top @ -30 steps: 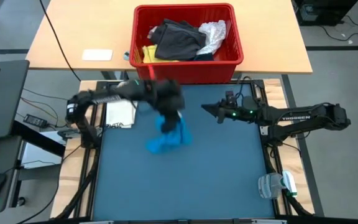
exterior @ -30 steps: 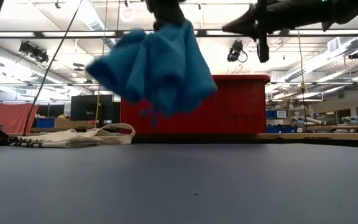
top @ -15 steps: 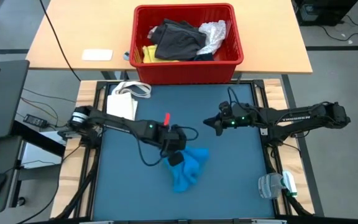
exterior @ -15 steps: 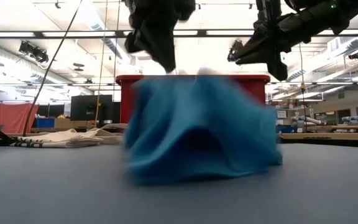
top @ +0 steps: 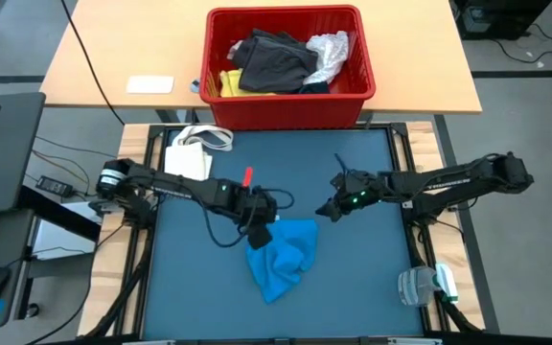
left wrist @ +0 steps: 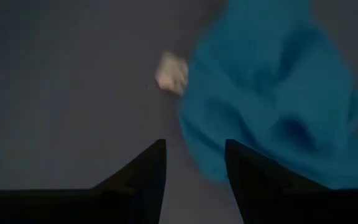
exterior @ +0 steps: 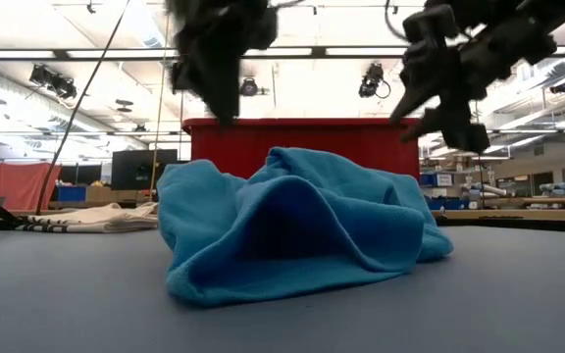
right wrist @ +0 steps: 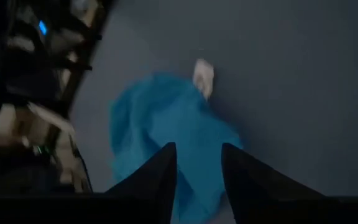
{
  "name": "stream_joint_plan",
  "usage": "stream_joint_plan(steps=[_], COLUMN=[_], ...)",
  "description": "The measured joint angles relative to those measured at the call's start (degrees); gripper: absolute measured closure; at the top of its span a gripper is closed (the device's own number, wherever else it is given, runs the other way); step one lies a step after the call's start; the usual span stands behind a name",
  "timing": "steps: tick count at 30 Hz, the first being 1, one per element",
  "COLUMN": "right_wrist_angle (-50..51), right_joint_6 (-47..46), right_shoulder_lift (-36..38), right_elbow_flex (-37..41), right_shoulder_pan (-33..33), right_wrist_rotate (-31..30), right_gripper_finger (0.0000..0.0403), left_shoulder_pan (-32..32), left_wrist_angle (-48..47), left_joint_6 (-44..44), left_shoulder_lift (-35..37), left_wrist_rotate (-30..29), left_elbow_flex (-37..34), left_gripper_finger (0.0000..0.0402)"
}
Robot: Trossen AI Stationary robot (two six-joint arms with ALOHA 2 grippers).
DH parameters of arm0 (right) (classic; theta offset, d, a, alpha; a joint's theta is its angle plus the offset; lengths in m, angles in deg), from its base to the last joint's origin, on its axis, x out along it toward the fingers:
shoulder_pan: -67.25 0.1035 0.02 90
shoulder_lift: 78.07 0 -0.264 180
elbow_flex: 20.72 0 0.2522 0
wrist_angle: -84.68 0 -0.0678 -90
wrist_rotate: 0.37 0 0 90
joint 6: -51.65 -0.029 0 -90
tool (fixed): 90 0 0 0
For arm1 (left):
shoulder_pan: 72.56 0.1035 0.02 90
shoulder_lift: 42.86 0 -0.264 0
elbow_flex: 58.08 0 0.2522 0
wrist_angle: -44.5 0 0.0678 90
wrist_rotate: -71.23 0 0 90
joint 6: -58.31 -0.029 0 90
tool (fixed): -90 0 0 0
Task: Fold laundry
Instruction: Fold the blue shorts
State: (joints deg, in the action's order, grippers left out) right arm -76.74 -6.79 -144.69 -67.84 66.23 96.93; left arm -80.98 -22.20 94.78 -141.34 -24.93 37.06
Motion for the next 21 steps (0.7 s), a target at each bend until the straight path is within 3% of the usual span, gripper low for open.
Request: stream_joint_plan(steps=[5,11,15,18,21], right_wrist_angle=[-0.80,-8.75,-16.03,-21.13,-25.49], right_joint_6=[-0.31,-7.63,-7.23,-2.59,1.18], right_shoulder_lift=[-7.32,-14.47,-21.11,-25.71,-27.26], right_elbow_flex=[0.00,0.00,0.00,0.04,0.02], right_shoulder_pan=[2.07,3.32,1.95,-0.47,-2.88], right_wrist_rotate=[1.88,3.42,4.66,5.24,5.91], right_gripper_finger=[0.0256,0.0213,0.0199,0.0234,0.0328], left_shoulder_pan=[0.06,-1.47,-0.65,2.11,6.09], left_wrist_angle=[18.01,28.79,45.41,55.51,56.32], left_joint_6=[10.59,21.64,22.32,22.47,21.17], left_shoulder_lift=[4.36,9.64,9.16,7.64,7.46], left_wrist_rotate=[9.68,9.21,10.14,10.48,10.38], left_elbow_flex=[-16.72,-26.21,-33.89,-38.21,-39.05], left_gripper_finger=[0.0233,0.0232,0.0234,0.0244,0.0268])
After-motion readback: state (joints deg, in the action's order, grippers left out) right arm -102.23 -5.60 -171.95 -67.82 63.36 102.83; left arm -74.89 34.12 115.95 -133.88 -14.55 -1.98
